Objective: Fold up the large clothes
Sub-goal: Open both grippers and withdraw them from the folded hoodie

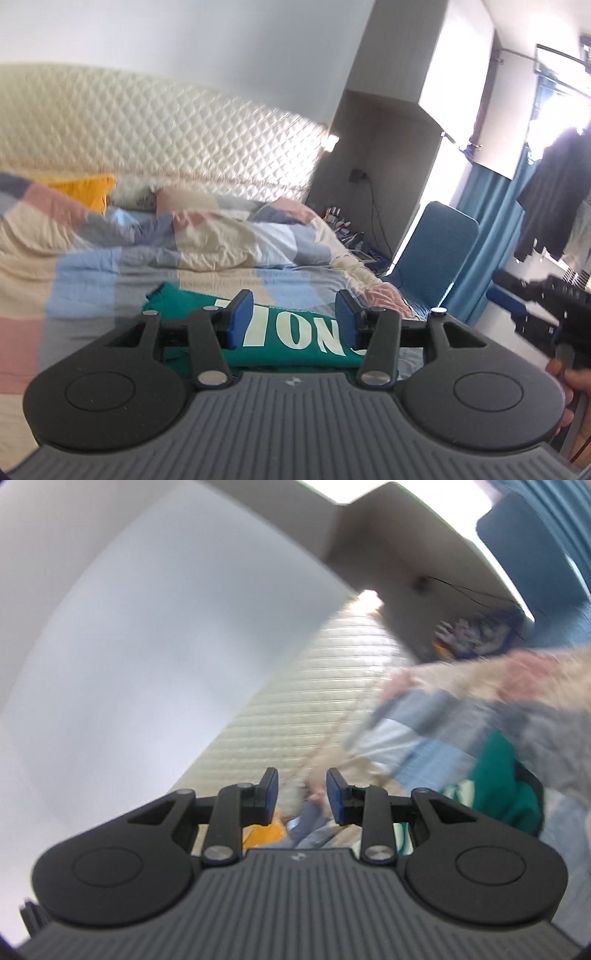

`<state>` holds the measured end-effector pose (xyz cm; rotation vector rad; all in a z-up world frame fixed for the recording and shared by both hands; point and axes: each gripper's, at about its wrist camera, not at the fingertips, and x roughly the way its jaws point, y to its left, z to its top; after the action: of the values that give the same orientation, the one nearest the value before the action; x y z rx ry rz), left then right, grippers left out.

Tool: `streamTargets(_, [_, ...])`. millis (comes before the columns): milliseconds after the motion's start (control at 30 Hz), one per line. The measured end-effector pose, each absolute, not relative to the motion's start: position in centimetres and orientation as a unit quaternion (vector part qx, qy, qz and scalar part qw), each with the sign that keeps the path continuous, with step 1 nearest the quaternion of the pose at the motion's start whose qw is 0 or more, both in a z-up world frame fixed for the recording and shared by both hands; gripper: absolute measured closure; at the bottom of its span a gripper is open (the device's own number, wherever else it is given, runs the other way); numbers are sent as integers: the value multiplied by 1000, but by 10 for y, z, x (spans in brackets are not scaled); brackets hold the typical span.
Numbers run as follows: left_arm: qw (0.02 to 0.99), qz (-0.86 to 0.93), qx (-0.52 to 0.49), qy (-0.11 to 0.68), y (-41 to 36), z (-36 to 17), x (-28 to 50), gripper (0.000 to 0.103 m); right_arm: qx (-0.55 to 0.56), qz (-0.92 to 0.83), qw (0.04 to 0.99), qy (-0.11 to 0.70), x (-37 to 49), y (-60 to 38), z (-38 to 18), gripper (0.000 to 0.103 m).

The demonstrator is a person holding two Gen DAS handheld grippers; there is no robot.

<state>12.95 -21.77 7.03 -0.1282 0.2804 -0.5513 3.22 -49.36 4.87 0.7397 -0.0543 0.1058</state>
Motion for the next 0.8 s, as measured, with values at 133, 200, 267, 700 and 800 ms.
streamTargets(133, [955,-265,-46,124,-201,83,82,48,302,71,950,-29,4,-455,73,70])
streamTargets(200, [959,-255,-37,117,-196,82,62,48,273,74,959,-25,-8,-436,75,70])
streamTargets(267, [962,-246,-26,112,-191,79,43,48,240,67,968,-18,-20,-418,72,70])
streamTargets(700, [968,-230,10,97,-167,12,-21,48,137,-27,990,30,-67,-356,7,70])
streamTargets(800, [968,-229,15,104,-167,-5,-24,48,116,-38,992,39,-70,-344,-5,70])
